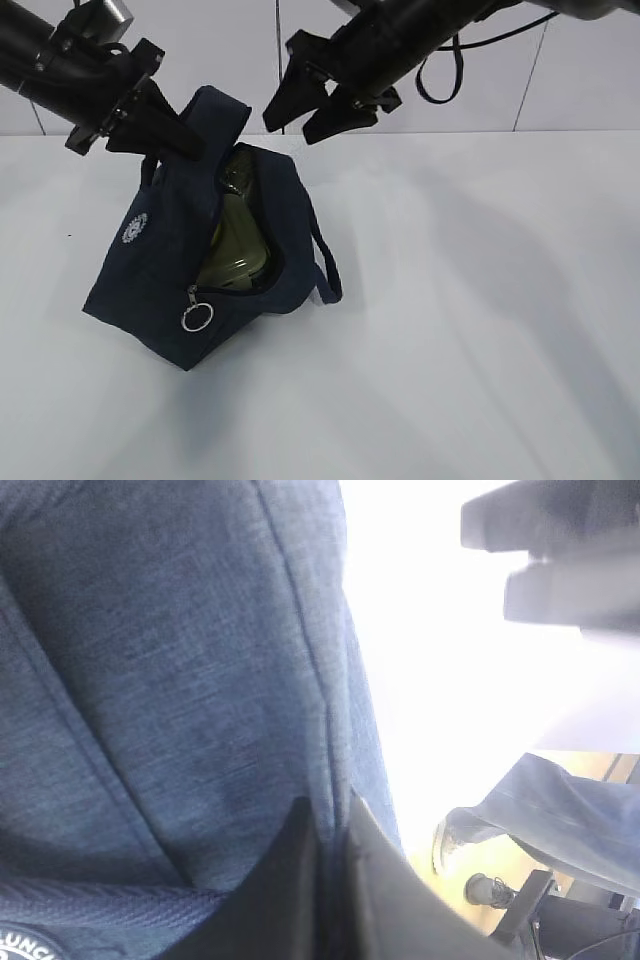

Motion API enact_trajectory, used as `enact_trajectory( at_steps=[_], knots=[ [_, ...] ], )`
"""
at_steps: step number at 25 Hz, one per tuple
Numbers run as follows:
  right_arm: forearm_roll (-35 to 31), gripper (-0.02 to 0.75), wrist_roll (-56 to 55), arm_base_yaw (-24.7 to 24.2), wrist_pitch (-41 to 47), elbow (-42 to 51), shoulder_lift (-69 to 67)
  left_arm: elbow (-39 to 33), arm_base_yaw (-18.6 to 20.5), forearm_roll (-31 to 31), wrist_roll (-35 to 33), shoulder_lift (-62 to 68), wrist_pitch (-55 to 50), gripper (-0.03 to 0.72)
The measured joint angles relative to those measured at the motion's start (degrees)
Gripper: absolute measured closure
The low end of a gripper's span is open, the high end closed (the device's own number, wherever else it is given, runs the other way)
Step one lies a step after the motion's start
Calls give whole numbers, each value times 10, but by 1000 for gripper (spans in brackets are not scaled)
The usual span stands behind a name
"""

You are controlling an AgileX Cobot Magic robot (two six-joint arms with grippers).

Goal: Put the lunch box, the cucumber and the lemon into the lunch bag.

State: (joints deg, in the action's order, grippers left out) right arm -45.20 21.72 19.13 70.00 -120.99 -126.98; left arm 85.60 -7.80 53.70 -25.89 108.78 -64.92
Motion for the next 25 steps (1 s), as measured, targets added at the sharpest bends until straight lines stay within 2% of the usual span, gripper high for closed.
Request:
enact_trajectory(
  at_steps=[4, 8, 14, 25],
  knots=[
    [35, 258, -30, -17, 1, 0, 7, 0, 0, 0, 0, 0, 0, 686],
    [40, 259, -45, -27, 1, 4, 9, 0, 0, -1, 0, 0, -1, 686],
    [2, 259, -40, -29, 1, 74, 18, 0, 0, -1, 0, 0, -1, 686],
    [-42, 262, -2, -29, 0, 124, 24, 0, 0, -3, 0, 0, -1, 686]
  ],
)
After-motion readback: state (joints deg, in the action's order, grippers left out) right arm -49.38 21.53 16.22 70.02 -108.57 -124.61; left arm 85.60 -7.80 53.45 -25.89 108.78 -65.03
